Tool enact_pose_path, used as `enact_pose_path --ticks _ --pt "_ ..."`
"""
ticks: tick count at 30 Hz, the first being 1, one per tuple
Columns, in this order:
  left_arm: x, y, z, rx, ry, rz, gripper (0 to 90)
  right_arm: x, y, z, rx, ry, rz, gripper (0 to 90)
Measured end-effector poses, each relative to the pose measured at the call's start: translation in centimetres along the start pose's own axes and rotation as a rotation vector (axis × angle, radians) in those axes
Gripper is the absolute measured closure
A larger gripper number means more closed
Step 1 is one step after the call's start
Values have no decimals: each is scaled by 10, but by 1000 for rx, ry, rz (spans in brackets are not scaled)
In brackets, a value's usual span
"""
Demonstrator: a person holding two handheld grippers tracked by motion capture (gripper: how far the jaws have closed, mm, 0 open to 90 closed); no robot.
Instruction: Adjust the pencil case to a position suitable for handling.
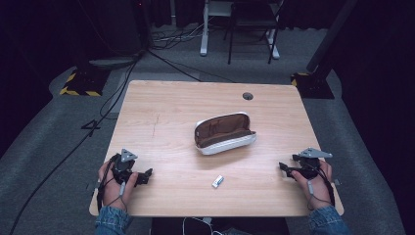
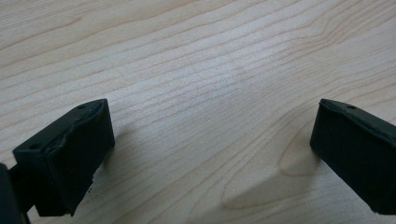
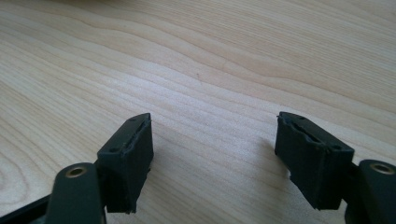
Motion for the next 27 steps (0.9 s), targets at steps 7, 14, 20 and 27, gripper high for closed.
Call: enact_pose_path --ticks 7,14,20,27 --pt "0 0 0 0 0 -1 1 -2 -1 0 -5 4 2 251" --pt "0 0 0 0 0 -1 1 -9 0 8 13 25 5 310" --pt "0 2 -1 3 -8 -10 1 -23 7 28 41 65 36 331" --pt "1 3 -1 5 -9 -14 2 -45 16 45 58 103 84 333"
Point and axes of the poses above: each handheld gripper's, and its own axes: z roughly backward along the jaws, y roughly out of its top, x roughly to its right, the point moved 10 cm from there along -z, roughly forward along the jaws, and after that the axes turned 15 degrees about -x, right-handed, at the moved point
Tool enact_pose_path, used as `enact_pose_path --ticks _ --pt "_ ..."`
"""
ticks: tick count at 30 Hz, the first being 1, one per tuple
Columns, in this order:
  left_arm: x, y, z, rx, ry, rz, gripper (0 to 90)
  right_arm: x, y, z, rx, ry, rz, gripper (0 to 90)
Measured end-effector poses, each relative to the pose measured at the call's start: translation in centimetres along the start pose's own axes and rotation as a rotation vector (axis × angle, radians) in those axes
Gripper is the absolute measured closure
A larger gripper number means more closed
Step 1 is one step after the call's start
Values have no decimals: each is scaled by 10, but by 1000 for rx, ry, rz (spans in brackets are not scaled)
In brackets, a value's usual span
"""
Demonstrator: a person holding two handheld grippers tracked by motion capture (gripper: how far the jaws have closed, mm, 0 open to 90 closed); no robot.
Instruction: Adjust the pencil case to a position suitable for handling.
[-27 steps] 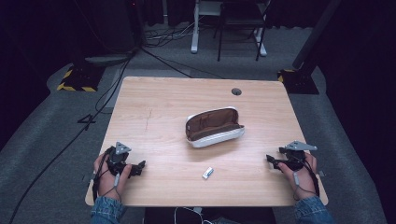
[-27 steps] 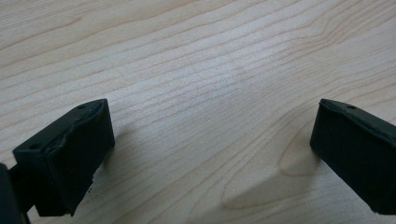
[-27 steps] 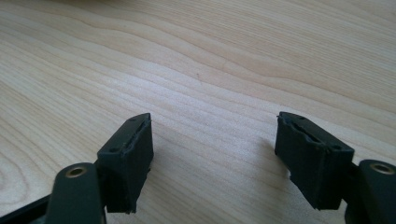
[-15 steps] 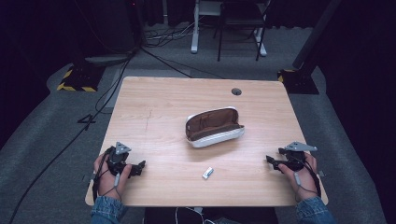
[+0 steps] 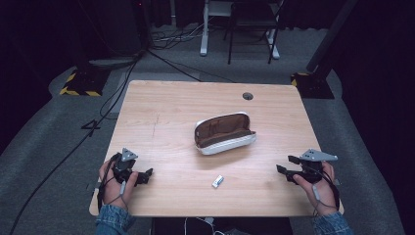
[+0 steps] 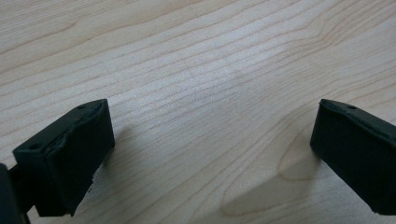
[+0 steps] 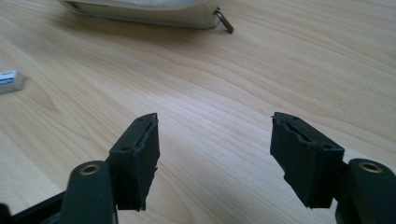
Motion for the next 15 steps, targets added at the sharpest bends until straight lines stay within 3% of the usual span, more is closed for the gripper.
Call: enact_pose_path --ticks 7,15 --pt "0 0 0 -2 3 -2 2 -27 17 7 32 49 61 332" --pt "0 0 0 -1 -1 1 2 -49 25 9 39 91 93 330"
Point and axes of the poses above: each handheld gripper's, and its own axes: z roughly backward along the jaws, y roughly out of its top, x roughly to its right, the point moved 10 cm from there along -z, roughly forward along the jaws, and after that the axes turned 15 degrees about -x, right-handed, at the moved point
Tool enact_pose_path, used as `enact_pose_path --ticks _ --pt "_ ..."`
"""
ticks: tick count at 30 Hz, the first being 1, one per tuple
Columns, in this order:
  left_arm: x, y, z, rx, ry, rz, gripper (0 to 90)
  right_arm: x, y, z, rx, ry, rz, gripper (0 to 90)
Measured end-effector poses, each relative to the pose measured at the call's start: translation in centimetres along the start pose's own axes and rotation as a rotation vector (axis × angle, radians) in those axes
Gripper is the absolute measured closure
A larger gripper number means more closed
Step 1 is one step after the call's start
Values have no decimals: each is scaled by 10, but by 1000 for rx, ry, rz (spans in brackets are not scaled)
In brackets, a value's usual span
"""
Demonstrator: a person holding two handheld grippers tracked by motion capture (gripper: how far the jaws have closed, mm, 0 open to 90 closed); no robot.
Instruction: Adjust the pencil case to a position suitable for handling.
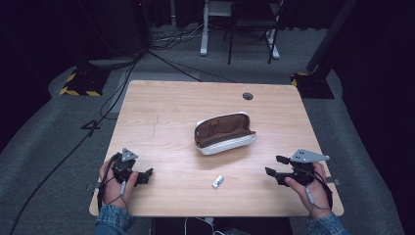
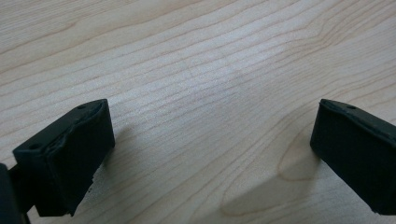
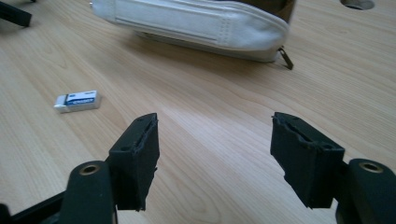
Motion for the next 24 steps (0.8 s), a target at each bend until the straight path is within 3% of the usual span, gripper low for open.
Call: enact_pose_path --ticks 9,17,24 --pt "0 0 0 -1 2 1 2 -32 14 -9 11 76 46 283" --pt "0 0 0 1 0 0 2 -51 18 -21 -26 94 101 276" --pt "0 0 0 1 -1 -1 1 -71 25 -32 -25 129 125 264"
Point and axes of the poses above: each handheld gripper's, and its own axes: z roughly backward along the jaws, y roughly out of its top, x roughly to its right, the point moved 10 cm from there along -z, roughly forward along the jaws, and after that the axes turned 15 degrees about -x, right-handed, at the moved point
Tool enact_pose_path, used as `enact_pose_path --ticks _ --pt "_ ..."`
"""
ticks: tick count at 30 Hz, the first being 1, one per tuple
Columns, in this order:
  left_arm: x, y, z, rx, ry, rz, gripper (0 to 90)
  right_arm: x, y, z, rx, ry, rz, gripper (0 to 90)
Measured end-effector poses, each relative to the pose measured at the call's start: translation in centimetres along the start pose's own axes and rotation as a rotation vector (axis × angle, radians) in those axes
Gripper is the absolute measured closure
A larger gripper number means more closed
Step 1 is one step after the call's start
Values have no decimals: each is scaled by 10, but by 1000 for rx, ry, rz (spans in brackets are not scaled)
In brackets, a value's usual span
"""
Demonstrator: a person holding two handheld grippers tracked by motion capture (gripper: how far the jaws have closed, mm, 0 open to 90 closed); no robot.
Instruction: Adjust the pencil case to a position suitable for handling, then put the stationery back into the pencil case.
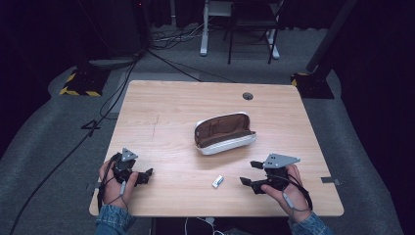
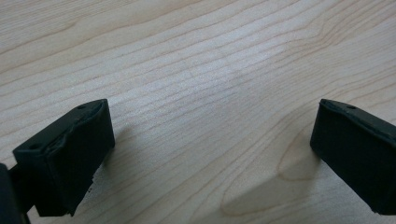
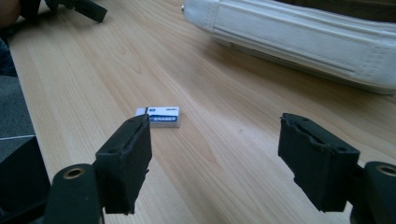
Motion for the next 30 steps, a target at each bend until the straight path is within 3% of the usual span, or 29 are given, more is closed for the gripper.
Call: enact_pose_path --ticks 6,17,30 --pt "0 0 0 0 0 0 1 -13 0 -12 -61 10 59 269" --pt "0 0 0 0 0 0 2 -35 8 -34 -83 39 106 231" --pt "0 0 0 -2 7 -2 5 -46 13 -67 -92 40 132 199"
Point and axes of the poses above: each handheld gripper's, and its own axes: z roughly backward along the jaws, y roughly out of its top, x roughly to its right, the point moved 10 cm from there along -z, roughly forward along the jaws, and after that the axes turned 15 degrees about -x, right-handed, at the moved point
